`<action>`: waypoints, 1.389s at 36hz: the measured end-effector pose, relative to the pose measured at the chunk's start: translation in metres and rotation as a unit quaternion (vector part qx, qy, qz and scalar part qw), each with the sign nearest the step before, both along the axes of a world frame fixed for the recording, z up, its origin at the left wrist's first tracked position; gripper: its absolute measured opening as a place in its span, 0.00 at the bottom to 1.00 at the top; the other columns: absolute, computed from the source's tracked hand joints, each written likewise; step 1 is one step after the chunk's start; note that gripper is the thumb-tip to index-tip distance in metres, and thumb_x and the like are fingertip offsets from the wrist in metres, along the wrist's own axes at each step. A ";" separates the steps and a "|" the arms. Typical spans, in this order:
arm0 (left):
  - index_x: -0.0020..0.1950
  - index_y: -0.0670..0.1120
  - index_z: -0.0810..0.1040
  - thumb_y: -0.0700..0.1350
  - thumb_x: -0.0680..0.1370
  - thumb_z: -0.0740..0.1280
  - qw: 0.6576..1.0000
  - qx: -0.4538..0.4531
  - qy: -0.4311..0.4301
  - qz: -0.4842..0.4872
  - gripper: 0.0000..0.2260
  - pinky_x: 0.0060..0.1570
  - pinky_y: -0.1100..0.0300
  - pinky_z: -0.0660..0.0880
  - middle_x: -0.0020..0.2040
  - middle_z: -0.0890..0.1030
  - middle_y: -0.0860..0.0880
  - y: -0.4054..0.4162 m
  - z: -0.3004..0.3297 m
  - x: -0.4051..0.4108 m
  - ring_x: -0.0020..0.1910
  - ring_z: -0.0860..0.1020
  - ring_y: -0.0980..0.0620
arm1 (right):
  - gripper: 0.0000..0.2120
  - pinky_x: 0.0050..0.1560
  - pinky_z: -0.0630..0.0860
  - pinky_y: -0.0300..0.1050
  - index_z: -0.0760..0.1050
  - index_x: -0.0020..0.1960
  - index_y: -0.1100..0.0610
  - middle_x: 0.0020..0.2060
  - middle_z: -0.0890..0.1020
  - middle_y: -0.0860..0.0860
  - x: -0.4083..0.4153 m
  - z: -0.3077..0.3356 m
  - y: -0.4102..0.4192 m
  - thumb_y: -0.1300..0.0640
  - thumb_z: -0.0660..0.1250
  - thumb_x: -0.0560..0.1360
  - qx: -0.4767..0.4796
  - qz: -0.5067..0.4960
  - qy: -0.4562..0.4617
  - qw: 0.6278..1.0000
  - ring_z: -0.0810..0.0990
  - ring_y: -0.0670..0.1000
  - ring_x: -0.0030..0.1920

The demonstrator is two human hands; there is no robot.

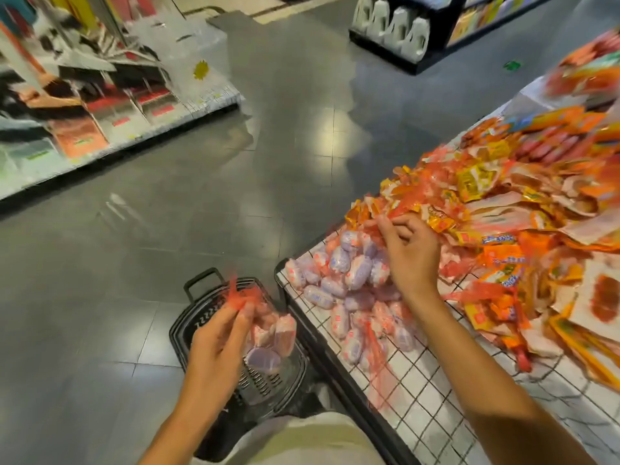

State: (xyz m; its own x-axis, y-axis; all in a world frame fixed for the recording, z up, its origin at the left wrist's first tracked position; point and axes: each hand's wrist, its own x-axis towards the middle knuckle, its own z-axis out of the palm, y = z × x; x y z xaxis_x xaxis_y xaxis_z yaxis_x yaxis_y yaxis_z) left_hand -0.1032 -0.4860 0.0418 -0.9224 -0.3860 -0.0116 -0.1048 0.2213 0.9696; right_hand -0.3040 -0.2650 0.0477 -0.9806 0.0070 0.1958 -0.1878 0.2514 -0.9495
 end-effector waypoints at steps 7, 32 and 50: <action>0.55 0.52 0.82 0.57 0.83 0.60 1.000 -0.007 -0.005 0.027 0.14 0.50 0.68 0.77 0.49 0.85 0.48 0.019 0.003 -0.012 0.51 0.83 0.50 | 0.11 0.36 0.71 0.38 0.74 0.40 0.51 0.32 0.79 0.41 -0.052 -0.069 0.022 0.51 0.70 0.80 0.176 0.030 -0.052 0.983 0.79 0.38 0.34; 0.49 0.39 0.80 0.42 0.85 0.59 0.999 0.033 -0.015 -0.032 0.12 0.51 0.59 0.76 0.47 0.85 0.48 0.080 0.002 -0.163 0.46 0.81 0.55 | 0.12 0.40 0.81 0.57 0.77 0.48 0.58 0.40 0.85 0.52 -0.050 -0.056 0.044 0.48 0.68 0.81 0.212 -0.024 -0.041 0.976 0.85 0.54 0.42; 0.78 0.53 0.63 0.48 0.84 0.61 0.947 -0.268 -0.091 -0.150 0.22 0.78 0.41 0.47 0.82 0.54 0.46 0.063 -0.115 -0.136 0.81 0.48 0.43 | 0.22 0.68 0.73 0.51 0.82 0.62 0.51 0.64 0.80 0.45 -0.015 -0.105 0.047 0.73 0.68 0.77 0.249 0.161 0.056 0.953 0.74 0.47 0.68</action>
